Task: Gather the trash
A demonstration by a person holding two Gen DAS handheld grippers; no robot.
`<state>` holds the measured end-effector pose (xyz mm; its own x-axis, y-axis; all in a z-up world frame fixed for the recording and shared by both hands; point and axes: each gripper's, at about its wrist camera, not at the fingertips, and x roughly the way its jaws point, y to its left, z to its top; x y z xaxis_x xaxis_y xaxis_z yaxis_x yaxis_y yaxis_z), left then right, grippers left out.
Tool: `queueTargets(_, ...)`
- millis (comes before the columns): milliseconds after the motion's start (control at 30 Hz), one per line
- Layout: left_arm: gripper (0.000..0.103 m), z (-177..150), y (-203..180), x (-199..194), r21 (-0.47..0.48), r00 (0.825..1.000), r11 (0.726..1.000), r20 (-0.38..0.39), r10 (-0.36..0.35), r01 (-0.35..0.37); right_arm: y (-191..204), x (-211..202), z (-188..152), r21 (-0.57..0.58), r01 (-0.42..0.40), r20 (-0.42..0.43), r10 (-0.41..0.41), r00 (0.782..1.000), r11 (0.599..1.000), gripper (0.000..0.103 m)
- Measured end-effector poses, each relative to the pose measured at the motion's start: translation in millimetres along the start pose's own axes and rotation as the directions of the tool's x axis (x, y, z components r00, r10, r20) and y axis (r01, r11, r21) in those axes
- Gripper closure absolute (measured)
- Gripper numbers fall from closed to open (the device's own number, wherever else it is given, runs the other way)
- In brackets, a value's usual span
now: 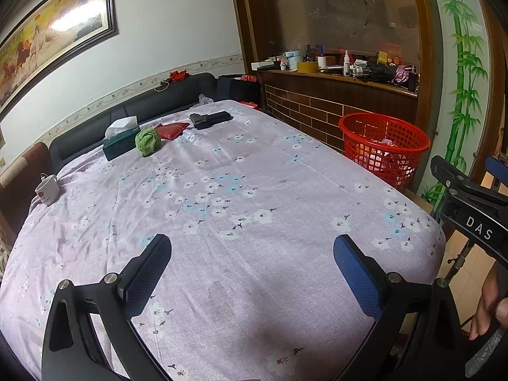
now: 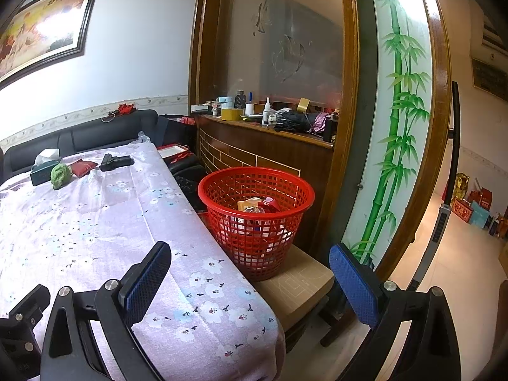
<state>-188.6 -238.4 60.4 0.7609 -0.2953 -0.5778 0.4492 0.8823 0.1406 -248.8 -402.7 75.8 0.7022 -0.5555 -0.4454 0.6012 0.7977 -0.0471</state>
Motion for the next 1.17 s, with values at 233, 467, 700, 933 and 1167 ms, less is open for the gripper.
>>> queueTargets(233,0.002,0,0,0,-0.001,1.000,1.000,-0.002,-0.002,0.002,0,0,0,0.001,-0.001,-0.002,0.001,1.000,1.000,0.002)
queueTargets(467,0.002,0,0,-1,-0.002,1.000,1.000,-0.002,-0.005,0.005,1,0,1,0.001,-0.002,-0.004,0.002,1.000,1.000,0.002)
queueTargets(700,0.002,0,0,-1,-0.007,1.000,1.000,-0.008,-0.014,0.014,2,0,2,0.000,-0.004,-0.004,0.004,1.000,1.000,0.002)
queueTargets(933,0.002,1,11,1,-0.043,1.000,0.999,-0.021,-0.005,0.004,7,0,2,-0.010,-0.017,-0.001,0.017,1.000,1.000,0.002)
queueTargets(1167,0.002,2,35,-1,-0.107,1.000,0.994,-0.025,0.012,-0.015,20,-2,4,-0.034,-0.040,0.007,0.040,0.999,0.999,0.002)
